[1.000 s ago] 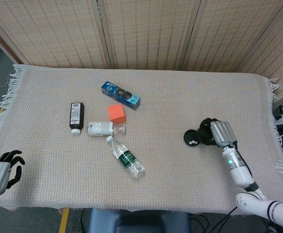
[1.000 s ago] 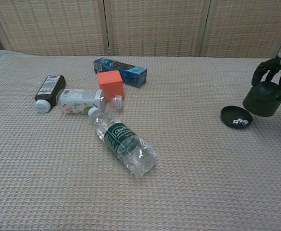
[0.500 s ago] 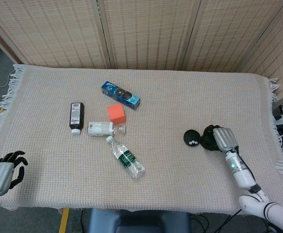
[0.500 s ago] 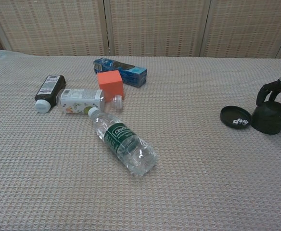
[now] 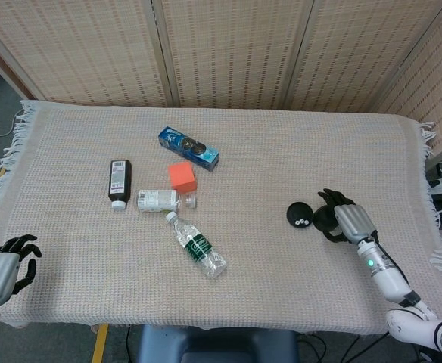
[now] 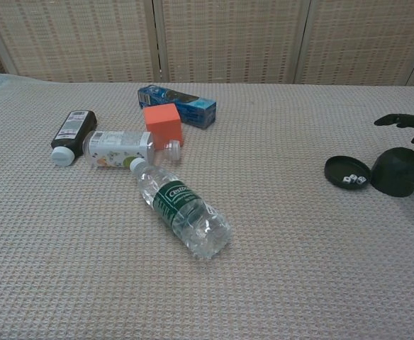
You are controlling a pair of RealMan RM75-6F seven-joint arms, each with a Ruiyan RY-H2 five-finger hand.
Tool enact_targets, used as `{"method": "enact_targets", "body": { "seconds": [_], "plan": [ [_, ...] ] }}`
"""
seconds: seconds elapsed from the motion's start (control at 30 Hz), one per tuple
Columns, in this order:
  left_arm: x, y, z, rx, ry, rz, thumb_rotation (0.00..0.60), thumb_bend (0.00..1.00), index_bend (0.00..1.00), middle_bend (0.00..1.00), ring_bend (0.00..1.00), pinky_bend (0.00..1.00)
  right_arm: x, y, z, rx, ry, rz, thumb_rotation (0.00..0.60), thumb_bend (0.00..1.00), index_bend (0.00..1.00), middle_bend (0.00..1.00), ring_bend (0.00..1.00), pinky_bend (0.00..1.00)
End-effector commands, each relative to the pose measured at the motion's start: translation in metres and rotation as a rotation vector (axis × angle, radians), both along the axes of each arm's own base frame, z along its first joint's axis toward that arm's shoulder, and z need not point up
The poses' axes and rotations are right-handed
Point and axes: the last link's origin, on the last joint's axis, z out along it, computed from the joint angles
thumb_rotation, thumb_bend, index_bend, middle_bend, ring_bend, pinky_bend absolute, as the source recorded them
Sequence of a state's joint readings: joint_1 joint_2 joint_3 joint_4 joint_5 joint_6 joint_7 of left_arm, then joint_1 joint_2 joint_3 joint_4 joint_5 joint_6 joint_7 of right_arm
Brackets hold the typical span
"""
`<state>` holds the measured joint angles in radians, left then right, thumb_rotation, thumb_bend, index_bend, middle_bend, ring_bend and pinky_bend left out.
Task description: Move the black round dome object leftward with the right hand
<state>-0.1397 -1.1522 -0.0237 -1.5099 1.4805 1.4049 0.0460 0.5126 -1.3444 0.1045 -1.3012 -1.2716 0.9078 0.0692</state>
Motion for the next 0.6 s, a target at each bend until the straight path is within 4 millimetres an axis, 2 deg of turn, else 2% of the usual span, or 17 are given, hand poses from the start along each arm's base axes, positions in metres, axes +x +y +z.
{"method": "enact_targets", "body": {
  "seconds": [0.03, 0.07, 0.2, 0.27, 0.37, 0.47, 0.6],
  "plan": [
    [0.000, 0.000, 0.000, -0.001, 0.001, -0.001, 0.600, 0.60, 0.49, 0.26, 0.27, 0.47, 0.005, 0.005, 0.010, -0.019, -0.012, 0.020, 0.600, 0.14, 0.00, 0.00, 0.00, 0.15],
    [0.000, 0.000, 0.000, -0.002, 0.001, -0.001, 0.600, 0.60, 0.49, 0.26, 0.27, 0.47, 0.011, 0.010, 0.022, -0.066, -0.025, 0.058, 0.600, 0.12, 0.00, 0.00, 0.00, 0.14],
    [0.000, 0.000, 0.000, 0.000, 0.001, 0.000, 0.600, 0.60, 0.49, 0.26, 0.27, 0.47, 0.015, 0.028, 0.037, -0.192, -0.034, 0.105, 0.600, 0.08, 0.00, 0.00, 0.00, 0.12],
    [0.000, 0.000, 0.001, 0.002, 0.000, 0.000, 0.600, 0.60, 0.49, 0.26, 0.27, 0.47, 0.012, 0.041, 0.045, -0.303, 0.039, 0.143, 0.600, 0.07, 0.00, 0.00, 0.00, 0.13],
    [0.000, -0.001, 0.002, 0.008, -0.001, -0.004, 0.600, 0.60, 0.49, 0.26, 0.27, 0.47, 0.003, 0.068, 0.049, -0.450, 0.237, 0.199, 0.600, 0.07, 0.00, 0.00, 0.00, 0.17],
    [0.001, -0.002, 0.002, 0.010, 0.000, -0.006, 0.600, 0.60, 0.48, 0.26, 0.27, 0.47, -0.005, 0.092, 0.048, -0.479, 0.310, 0.155, 0.600, 0.07, 0.00, 0.00, 0.00, 0.18],
    [0.003, -0.003, 0.001, 0.007, 0.001, -0.012, 0.600, 0.60, 0.49, 0.26, 0.27, 0.47, -0.010, 0.108, 0.051, -0.458, 0.332, 0.095, 0.600, 0.07, 0.00, 0.00, 0.00, 0.21]
  ]
}}
